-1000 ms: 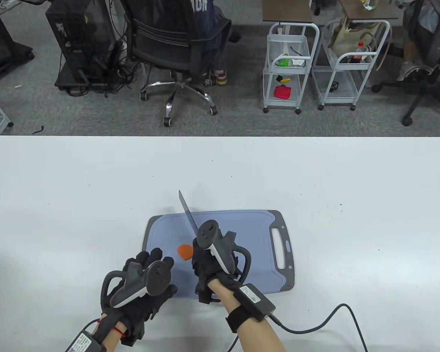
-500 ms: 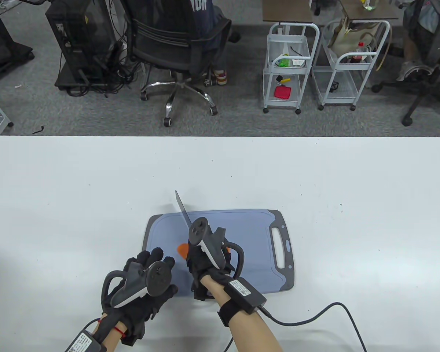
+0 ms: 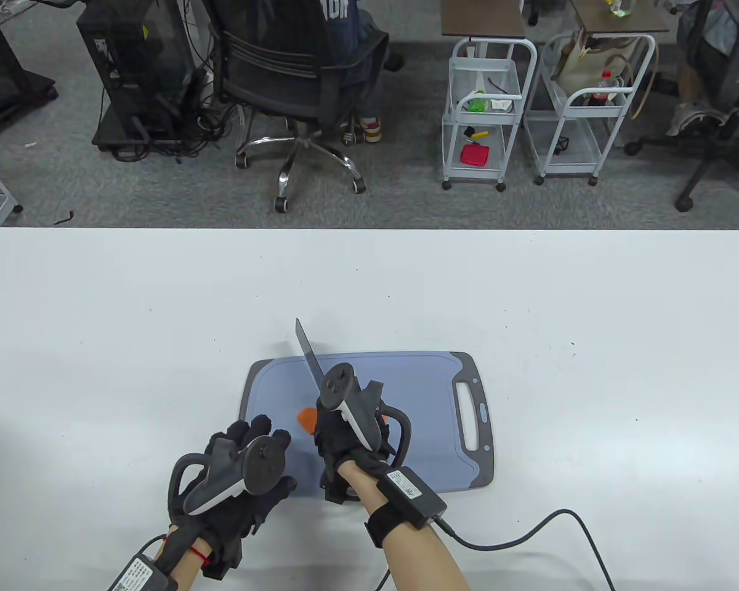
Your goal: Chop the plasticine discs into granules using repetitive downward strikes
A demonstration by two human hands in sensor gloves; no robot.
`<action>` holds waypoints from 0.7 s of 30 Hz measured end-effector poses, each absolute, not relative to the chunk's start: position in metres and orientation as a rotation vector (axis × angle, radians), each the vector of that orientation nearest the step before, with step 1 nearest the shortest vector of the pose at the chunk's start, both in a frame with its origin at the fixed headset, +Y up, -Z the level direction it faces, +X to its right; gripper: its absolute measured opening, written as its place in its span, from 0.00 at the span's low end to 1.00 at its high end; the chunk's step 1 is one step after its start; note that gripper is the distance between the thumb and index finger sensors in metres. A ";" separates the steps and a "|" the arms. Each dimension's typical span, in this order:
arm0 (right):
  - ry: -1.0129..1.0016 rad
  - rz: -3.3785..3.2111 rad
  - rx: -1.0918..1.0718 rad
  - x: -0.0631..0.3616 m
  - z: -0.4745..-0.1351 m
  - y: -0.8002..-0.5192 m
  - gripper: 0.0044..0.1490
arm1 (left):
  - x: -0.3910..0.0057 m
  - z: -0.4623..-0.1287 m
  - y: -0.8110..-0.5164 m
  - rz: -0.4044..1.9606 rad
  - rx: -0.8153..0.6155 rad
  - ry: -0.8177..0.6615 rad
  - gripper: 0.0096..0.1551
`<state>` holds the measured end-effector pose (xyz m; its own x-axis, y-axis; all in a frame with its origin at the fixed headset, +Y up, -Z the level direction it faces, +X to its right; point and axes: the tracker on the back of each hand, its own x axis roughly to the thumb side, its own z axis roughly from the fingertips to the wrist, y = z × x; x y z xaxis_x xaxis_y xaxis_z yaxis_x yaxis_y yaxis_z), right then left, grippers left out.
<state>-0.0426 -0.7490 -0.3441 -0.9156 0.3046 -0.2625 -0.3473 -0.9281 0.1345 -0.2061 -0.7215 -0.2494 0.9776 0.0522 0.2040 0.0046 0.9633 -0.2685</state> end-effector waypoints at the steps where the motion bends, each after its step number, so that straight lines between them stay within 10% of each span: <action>1: 0.251 2.802 -0.322 -0.044 -0.346 -0.747 0.34 | -0.206 -0.249 -0.721 0.017 -0.272 -0.219 0.47; 21: 0.205 2.812 -0.272 -0.043 -0.338 -0.734 0.34 | -0.213 -0.253 -0.718 0.043 -0.261 -0.196 0.47</action>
